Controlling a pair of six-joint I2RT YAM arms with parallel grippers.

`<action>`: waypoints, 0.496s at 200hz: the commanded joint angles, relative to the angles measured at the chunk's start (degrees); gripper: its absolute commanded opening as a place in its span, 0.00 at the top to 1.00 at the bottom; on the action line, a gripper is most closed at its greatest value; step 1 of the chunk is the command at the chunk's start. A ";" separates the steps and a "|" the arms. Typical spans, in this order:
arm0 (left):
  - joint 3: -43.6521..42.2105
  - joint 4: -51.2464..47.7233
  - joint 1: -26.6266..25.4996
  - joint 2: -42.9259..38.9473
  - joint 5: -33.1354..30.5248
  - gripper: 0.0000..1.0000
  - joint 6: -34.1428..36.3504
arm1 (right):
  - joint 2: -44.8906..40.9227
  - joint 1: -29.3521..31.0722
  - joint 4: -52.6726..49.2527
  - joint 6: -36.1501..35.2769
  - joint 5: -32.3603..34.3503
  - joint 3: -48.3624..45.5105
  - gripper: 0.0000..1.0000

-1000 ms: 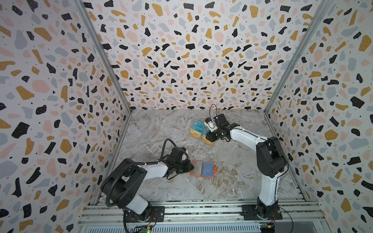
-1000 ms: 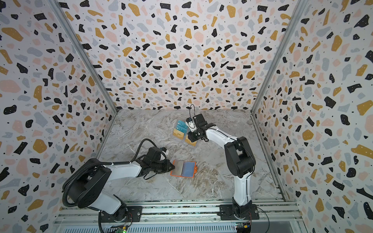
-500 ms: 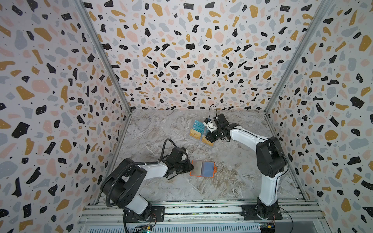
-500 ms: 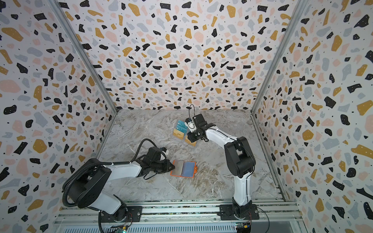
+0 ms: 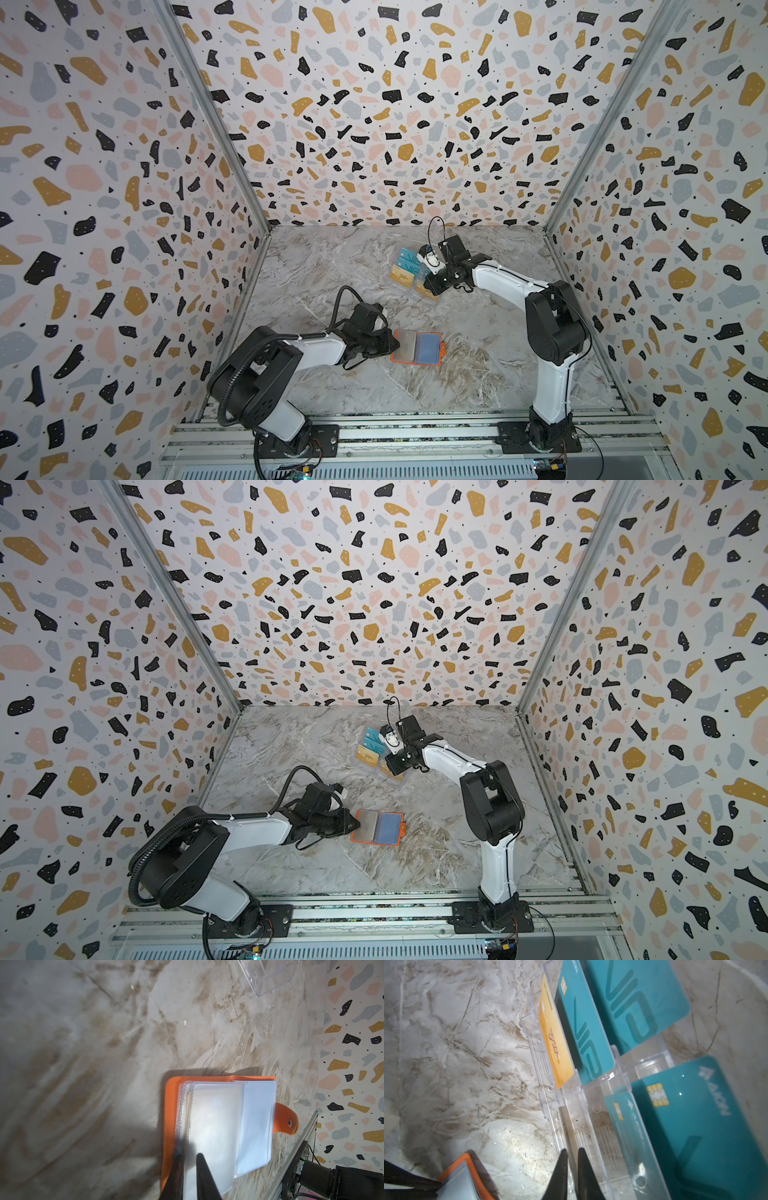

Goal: Put the credit cards into the card holder

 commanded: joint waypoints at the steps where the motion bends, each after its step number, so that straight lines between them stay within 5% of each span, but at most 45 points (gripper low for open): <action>1: -1.71 -5.49 -0.24 1.03 -1.03 0.84 -0.18 | -0.73 0.34 -1.62 -2.17 -0.44 3.25 0.92; 99: -2.31 -5.33 -0.24 -0.09 -2.07 0.83 -1.49 | -6.39 0.23 -0.52 -1.48 -2.13 4.22 1.00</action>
